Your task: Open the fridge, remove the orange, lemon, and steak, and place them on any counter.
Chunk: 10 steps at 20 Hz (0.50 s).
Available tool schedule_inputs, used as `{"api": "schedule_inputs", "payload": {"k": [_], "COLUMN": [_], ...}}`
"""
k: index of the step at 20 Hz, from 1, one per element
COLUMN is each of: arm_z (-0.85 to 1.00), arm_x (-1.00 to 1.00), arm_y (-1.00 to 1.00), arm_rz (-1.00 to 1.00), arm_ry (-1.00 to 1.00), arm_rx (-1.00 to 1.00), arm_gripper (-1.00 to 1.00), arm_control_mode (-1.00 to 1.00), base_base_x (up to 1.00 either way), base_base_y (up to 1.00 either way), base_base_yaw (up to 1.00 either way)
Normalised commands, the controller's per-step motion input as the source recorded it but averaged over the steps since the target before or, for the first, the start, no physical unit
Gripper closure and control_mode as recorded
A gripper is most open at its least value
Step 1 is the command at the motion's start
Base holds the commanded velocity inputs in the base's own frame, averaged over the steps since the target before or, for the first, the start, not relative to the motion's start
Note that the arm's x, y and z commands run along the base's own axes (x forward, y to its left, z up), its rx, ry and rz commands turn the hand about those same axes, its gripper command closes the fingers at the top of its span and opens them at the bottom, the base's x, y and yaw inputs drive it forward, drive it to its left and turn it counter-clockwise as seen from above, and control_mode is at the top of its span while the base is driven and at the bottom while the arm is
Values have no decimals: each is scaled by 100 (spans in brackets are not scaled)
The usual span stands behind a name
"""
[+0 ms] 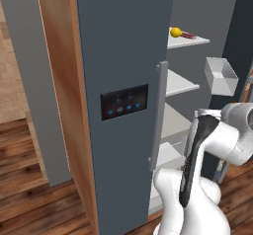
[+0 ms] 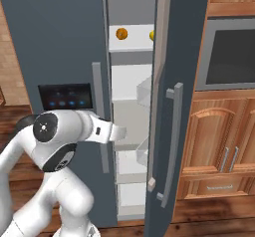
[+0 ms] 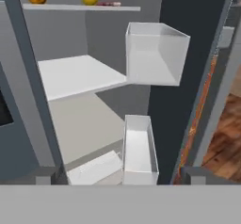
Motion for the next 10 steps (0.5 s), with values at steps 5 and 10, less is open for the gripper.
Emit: {"api": "schedule_inputs", "payload": {"k": [5, 10], "arm_z": [-16, -7], "arm_x": [96, 76], "arm_y": [23, 14], "arm_rz": [-19, -24], "arm_ry": [0, 1], "arm_rx": [-6, -7], "arm_gripper": [-100, -100], "arm_control_mode": [-100, -100], "base_base_x": [0, 0], "base_base_y": [0, 0], "base_base_yaw": [0, 0]}}
